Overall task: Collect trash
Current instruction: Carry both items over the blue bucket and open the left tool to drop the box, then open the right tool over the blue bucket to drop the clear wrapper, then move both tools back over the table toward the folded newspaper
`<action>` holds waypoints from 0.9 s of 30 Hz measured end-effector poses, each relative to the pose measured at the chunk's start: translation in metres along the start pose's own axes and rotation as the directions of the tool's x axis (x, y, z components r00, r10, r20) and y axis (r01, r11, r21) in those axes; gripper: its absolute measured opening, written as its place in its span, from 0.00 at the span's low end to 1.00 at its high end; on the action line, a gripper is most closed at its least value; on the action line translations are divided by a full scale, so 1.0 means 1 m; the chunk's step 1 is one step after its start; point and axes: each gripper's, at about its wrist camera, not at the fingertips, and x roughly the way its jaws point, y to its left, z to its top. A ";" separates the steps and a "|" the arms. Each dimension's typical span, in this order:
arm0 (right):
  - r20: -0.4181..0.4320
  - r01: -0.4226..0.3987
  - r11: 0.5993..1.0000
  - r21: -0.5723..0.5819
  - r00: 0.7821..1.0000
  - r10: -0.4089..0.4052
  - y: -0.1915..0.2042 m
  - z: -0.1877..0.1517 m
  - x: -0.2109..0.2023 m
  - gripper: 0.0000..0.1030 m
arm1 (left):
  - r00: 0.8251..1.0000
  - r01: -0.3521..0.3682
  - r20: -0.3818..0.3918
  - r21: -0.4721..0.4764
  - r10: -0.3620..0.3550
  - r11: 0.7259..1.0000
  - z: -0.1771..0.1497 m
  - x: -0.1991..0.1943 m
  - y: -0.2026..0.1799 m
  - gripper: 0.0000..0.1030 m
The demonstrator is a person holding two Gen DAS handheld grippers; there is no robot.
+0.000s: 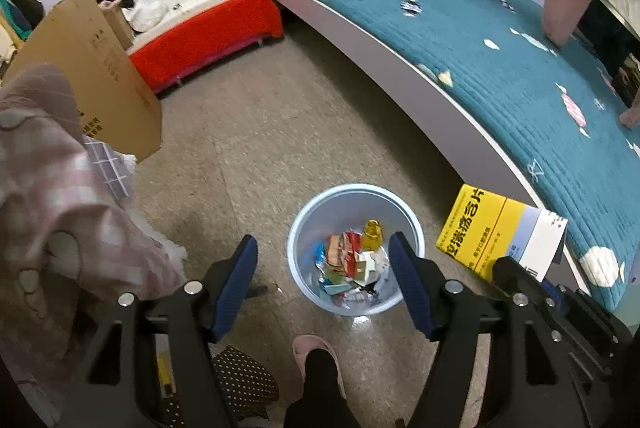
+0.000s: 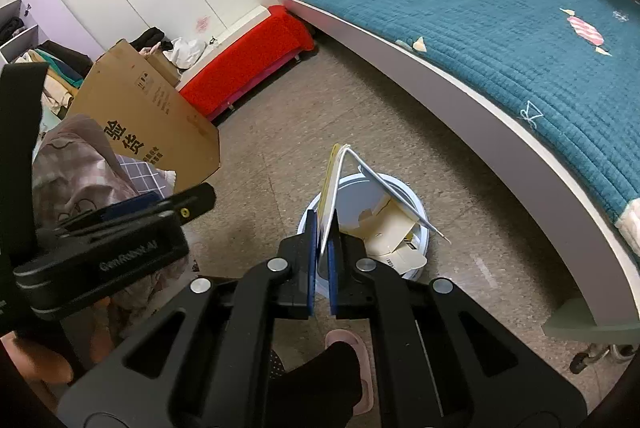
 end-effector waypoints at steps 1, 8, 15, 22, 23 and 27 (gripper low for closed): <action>-0.001 -0.001 1.000 0.001 1.000 0.001 0.001 0.000 0.001 0.05 | 1.000 -0.003 0.005 -0.005 0.003 1.000 0.001 -0.001 0.000 0.66; 0.023 -0.053 0.999 0.013 0.998 0.052 0.011 0.017 0.017 0.06 | 0.985 -0.100 0.134 -0.081 0.110 0.992 0.012 -0.031 0.012 0.75; 0.037 -0.059 0.998 0.019 0.998 0.058 0.018 0.038 0.034 0.67 | 0.967 -0.150 0.196 -0.064 0.160 0.987 0.022 -0.053 0.011 0.79; 0.031 -0.008 1.000 0.000 0.999 0.008 0.020 0.030 0.006 0.67 | 0.980 -0.083 0.174 -0.085 0.097 0.993 0.019 -0.060 0.011 0.79; 0.039 0.014 1.000 -0.007 0.999 -0.014 0.021 0.028 -0.002 0.67 | 0.981 -0.079 0.168 -0.082 0.092 0.993 0.016 -0.061 0.009 0.79; 0.077 0.104 0.993 -0.048 0.992 -0.100 0.025 0.022 -0.039 0.67 | 0.984 -0.066 0.162 -0.069 0.076 0.995 0.011 -0.072 0.000 0.79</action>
